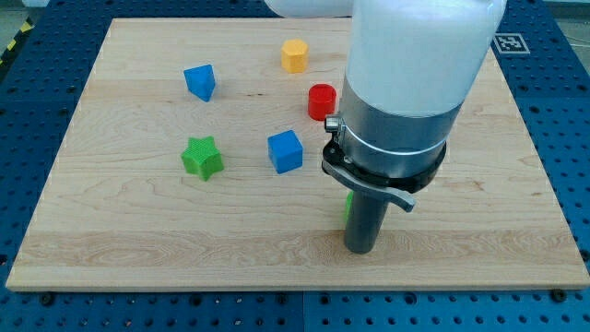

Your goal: Move the green circle left to the yellow heart

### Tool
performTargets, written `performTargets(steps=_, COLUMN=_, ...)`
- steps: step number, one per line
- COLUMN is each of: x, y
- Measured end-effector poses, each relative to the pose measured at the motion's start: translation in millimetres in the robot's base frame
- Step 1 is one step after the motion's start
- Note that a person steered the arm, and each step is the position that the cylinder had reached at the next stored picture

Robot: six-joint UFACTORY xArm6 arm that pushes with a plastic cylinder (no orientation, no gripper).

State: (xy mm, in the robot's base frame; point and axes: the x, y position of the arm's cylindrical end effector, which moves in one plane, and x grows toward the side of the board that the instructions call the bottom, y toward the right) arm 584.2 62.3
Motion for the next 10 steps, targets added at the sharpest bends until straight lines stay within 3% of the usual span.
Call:
performTargets(steps=3, x=-48, y=1)
performTargets(steps=6, x=-62, y=1)
performTargets(steps=8, x=-115, y=1)
performTargets(steps=10, x=-143, y=1)
